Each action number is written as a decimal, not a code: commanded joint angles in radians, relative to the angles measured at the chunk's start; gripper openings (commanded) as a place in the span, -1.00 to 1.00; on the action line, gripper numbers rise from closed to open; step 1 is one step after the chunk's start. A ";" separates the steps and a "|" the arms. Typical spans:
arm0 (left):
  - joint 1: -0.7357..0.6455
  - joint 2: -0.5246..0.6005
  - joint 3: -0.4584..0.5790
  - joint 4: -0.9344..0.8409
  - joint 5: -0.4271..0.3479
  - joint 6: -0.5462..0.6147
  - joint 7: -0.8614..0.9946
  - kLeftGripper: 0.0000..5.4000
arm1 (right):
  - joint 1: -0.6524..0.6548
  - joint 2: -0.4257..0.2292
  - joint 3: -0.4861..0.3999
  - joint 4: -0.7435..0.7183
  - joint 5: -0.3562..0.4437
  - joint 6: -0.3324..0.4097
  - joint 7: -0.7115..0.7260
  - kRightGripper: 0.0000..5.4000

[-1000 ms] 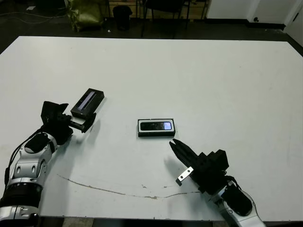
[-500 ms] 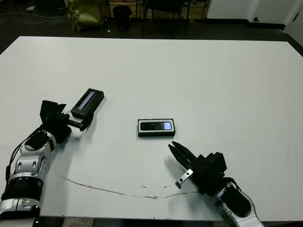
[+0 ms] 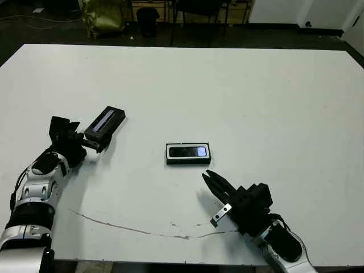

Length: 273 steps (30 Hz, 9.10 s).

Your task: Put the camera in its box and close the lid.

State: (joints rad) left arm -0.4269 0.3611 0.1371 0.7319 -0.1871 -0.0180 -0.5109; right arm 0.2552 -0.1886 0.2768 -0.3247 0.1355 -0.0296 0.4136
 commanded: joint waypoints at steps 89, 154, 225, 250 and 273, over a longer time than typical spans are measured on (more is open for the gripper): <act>-0.122 0.031 -0.275 0.560 0.236 -0.111 -0.228 -0.12 | 0.010 0.005 -0.003 0.059 0.002 -0.055 0.007 -1.00; -0.324 -0.045 -0.499 -0.266 0.045 0.241 -0.749 -0.12 | -0.026 0.062 -0.003 0.276 0.010 -0.160 0.020 -1.00; -0.350 -0.059 -0.509 -0.139 0.163 0.123 -0.783 -0.12 | 0.148 -0.131 -0.267 -0.192 0.331 0.078 0.138 -1.00; -0.341 -0.040 -0.521 -0.134 0.209 0.065 -0.753 -0.12 | 0.163 -0.123 -0.262 -0.212 0.328 0.072 0.132 -1.00; -0.350 -0.006 -0.525 -0.085 0.247 0.069 -0.771 -0.12 | 0.171 -0.125 -0.270 -0.204 0.354 0.068 0.151 -1.00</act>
State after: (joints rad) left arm -0.7836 0.3195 -0.3818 0.6329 0.0338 0.0361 -1.2803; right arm 0.4112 -0.3048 0.0137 -0.5258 0.4956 0.0199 0.5726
